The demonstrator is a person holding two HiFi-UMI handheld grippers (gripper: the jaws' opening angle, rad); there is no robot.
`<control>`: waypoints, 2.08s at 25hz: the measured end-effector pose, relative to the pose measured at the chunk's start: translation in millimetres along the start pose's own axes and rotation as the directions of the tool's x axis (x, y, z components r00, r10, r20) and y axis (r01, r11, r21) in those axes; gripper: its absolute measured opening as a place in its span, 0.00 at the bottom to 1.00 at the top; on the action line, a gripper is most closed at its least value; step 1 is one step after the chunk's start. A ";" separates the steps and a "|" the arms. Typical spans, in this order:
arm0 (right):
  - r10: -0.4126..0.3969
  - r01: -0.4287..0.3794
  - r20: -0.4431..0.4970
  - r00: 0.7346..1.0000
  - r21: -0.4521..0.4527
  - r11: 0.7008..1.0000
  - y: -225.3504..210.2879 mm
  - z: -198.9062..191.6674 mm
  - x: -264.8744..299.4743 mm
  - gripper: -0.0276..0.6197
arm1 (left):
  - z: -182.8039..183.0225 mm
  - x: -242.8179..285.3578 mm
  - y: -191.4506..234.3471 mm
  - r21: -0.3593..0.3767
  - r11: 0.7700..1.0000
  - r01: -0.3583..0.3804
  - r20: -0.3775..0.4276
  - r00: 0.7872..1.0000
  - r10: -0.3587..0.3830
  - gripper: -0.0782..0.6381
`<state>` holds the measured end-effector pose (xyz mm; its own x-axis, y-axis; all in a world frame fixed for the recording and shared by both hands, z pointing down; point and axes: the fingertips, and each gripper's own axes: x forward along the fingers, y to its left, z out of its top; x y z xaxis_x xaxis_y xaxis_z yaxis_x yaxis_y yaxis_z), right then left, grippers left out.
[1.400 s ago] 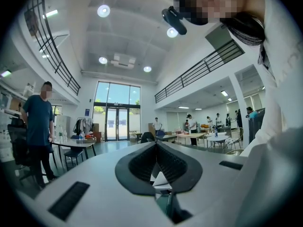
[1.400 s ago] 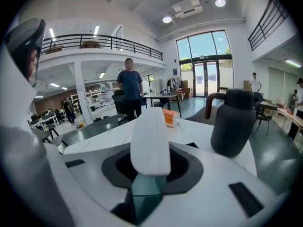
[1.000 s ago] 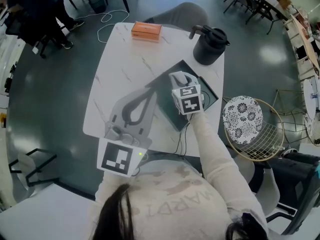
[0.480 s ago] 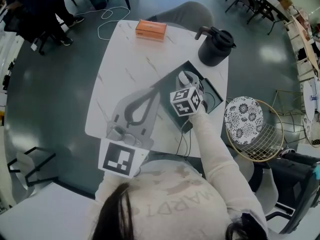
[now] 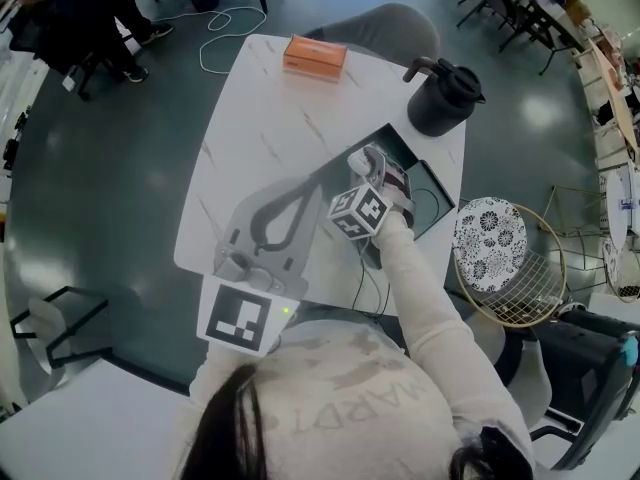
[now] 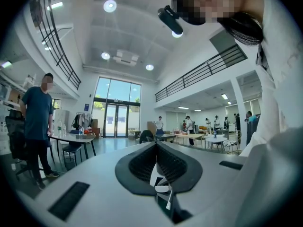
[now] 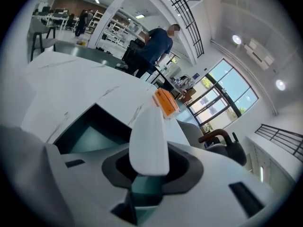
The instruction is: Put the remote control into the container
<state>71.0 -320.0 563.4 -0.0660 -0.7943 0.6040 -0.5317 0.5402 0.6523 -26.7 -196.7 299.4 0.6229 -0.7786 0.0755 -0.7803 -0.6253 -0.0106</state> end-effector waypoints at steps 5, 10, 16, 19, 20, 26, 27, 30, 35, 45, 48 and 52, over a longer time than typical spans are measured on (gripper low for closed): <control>-0.009 0.006 -0.029 1.000 -0.087 0.996 10.1 0.5 8.0 0.21 | -1.5 -1.7 6.3 -0.008 1.000 -0.001 0.001 1.000 0.001 0.13; -0.020 0.012 -0.060 0.998 -0.128 0.992 11.6 -2.1 12.8 0.21 | -4.1 -4.9 10.5 -0.016 1.000 0.002 -0.001 1.000 -0.002 0.13; -0.014 -0.011 -0.115 0.993 -0.214 0.977 16.8 -3.7 18.1 0.21 | -5.6 -7.9 14.7 -0.020 1.000 0.009 0.009 1.000 -0.009 0.13; -0.005 -0.031 -0.137 0.991 -0.260 0.965 19.0 -0.9 18.0 0.21 | -3.8 -8.8 16.4 -0.021 1.000 0.010 0.016 1.000 -0.010 0.13; -0.002 -0.038 -0.145 0.989 -0.274 0.961 20.1 -0.7 18.0 0.21 | -3.6 -9.3 16.6 -0.022 1.000 0.011 0.015 1.000 -0.010 0.13; 0.000 -0.090 -0.212 0.977 -0.414 0.906 30.0 -3.0 21.8 0.22 | -3.3 -13.2 18.7 -0.027 1.000 0.016 0.023 1.000 -0.015 0.13; -0.001 -0.102 -0.224 0.975 -0.448 0.888 32.1 -3.5 22.5 0.22 | -3.1 -14.1 19.2 -0.027 1.000 0.016 0.024 1.000 -0.015 0.13; -0.006 -0.142 -0.261 0.965 -0.546 0.826 38.1 -6.1 25.1 0.22 | -2.9 -16.7 21.1 -0.031 0.999 0.014 0.025 1.000 -0.013 0.13; -0.024 -0.195 -0.320 0.947 -0.633 0.749 43.4 -9.5 29.8 0.22 | -3.2 -20.4 24.8 -0.034 0.999 0.008 0.024 1.000 -0.007 0.13; -0.019 -0.340 -0.436 0.900 -0.728 0.596 59.9 -20.3 36.4 0.22 | -8.9 -28.3 32.8 -0.039 0.999 -0.012 0.016 1.000 0.012 0.13; 0.004 -0.376 -0.455 0.891 -0.731 0.570 64.6 -21.7 37.1 0.22 | -9.9 -28.9 36.1 -0.044 0.999 -0.018 0.016 1.000 0.019 0.13; 0.042 -0.401 -0.463 0.885 -0.715 0.573 69.2 -23.6 37.8 0.22 | -11.4 -27.9 37.2 -0.050 0.999 -0.020 0.010 1.000 0.020 0.13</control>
<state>51.6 -306.1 642.1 0.3099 -0.5516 0.7744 0.3252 0.8269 0.4589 -73.7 -197.6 308.2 0.6075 -0.7916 0.0653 -0.7942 -0.6064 0.0376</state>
